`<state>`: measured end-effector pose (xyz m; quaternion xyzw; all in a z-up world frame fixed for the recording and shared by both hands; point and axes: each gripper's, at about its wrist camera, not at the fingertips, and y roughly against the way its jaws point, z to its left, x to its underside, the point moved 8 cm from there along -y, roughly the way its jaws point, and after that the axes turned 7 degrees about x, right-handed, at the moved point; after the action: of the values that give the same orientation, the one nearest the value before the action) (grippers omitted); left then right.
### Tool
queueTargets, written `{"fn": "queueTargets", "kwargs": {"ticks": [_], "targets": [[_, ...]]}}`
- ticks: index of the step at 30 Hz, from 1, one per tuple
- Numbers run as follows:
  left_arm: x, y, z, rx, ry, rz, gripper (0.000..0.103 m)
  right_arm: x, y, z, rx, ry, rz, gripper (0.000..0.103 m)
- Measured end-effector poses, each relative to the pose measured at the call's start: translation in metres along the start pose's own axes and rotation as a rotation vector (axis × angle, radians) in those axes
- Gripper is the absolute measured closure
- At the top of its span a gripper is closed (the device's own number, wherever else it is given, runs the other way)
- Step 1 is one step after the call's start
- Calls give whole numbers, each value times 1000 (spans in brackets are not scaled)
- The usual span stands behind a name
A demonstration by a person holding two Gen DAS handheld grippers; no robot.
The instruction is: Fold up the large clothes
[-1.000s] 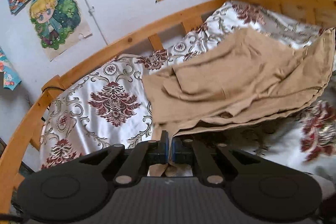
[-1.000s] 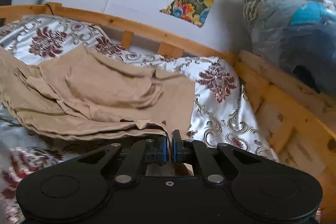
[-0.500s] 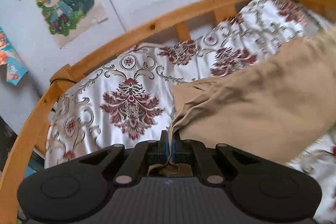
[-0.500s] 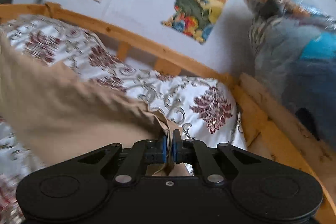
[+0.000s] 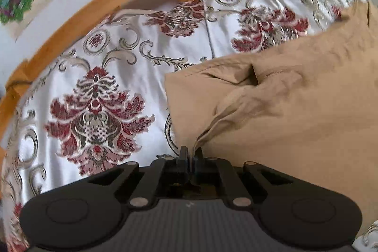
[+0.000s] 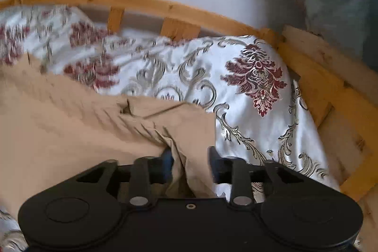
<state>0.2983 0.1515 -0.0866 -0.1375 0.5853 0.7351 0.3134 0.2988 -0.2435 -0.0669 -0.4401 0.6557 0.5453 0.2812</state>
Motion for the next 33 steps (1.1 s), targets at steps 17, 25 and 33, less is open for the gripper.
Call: {"fn": "queueTargets", "kwargs": {"ticks": [17, 25, 33], "targets": [[113, 70, 34, 79, 416, -141, 8, 62, 71, -12, 95, -76, -161, 1], [123, 45, 48, -94, 444, -33, 20, 106, 30, -36, 261, -206, -22, 1], [126, 63, 35, -49, 612, -162, 5, 96, 48, -39, 263, -244, -129, 1]]}}
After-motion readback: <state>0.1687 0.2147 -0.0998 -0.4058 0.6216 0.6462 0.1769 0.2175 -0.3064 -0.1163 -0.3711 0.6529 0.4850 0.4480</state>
